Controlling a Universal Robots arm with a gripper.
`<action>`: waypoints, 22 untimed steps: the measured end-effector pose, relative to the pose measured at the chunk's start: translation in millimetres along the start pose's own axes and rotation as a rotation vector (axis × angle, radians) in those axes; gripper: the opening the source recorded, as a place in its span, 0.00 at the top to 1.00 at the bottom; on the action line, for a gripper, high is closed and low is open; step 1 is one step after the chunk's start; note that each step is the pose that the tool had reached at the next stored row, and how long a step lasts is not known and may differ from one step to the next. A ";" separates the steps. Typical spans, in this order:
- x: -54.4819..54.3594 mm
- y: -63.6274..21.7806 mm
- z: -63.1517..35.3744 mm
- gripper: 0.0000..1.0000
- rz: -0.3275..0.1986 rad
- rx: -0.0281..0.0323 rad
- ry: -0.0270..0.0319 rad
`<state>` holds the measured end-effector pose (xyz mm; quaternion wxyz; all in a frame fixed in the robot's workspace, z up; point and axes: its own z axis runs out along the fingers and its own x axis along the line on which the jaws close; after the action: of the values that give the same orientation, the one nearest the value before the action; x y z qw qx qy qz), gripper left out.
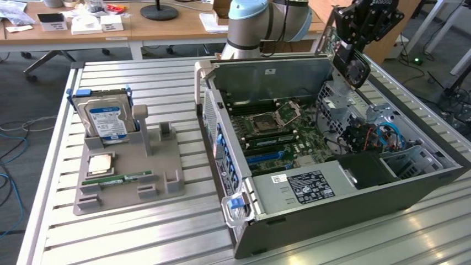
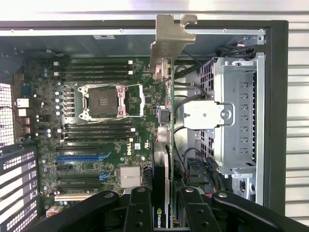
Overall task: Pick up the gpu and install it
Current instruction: 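Insert the gpu into the slot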
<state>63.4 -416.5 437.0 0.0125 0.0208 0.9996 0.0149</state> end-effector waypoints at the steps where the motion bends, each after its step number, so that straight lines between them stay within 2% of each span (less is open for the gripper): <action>1: 0.0 0.0 0.0 0.73 -0.005 -0.0002 0.0001; 4: 0.0 0.0 0.0 0.73 -0.030 -0.0008 0.0009; 9: 0.0 0.0 0.0 0.73 -0.101 -0.0025 0.0030; 22: 0.0 0.0 0.1 0.73 -0.336 -0.0082 0.0102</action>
<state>63.4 -416.4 436.8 0.0098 -0.1469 0.9890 0.0168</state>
